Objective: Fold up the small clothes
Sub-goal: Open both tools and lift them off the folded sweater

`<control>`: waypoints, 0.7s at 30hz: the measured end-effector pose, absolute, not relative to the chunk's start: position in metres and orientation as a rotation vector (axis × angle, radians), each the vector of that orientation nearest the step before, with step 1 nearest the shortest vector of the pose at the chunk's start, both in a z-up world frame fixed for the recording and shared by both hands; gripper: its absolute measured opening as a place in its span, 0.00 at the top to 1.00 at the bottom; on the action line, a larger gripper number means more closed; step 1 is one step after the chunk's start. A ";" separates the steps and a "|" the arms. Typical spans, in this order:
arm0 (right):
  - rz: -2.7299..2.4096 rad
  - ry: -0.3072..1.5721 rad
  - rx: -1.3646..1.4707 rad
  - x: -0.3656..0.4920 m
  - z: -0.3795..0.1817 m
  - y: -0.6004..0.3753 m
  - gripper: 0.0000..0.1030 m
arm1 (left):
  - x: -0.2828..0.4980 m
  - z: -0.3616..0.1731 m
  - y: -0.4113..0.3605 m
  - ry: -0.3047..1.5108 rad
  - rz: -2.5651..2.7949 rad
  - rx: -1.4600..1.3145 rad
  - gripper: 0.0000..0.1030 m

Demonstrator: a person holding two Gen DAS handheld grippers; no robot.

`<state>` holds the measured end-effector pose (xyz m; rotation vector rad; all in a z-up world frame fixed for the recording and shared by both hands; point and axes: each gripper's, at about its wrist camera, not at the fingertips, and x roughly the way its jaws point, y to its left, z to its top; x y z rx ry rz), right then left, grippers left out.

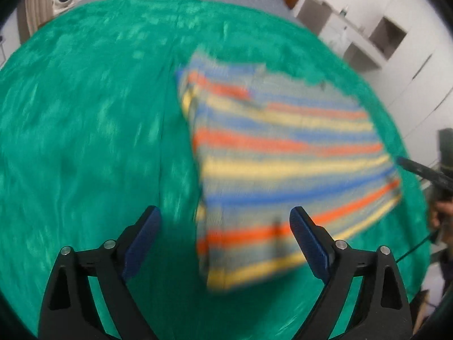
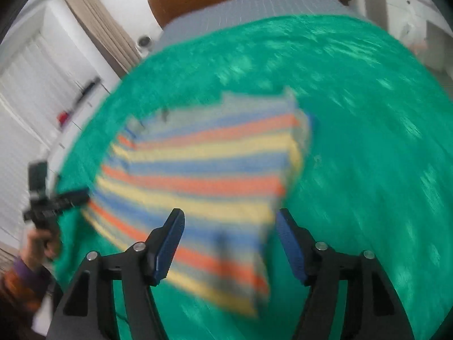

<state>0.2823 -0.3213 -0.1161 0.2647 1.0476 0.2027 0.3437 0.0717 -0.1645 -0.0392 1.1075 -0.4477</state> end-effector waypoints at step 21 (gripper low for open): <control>0.031 0.859 0.227 0.124 -0.126 -0.317 0.32 | 0.240 -0.166 0.085 0.889 -0.156 0.042 0.05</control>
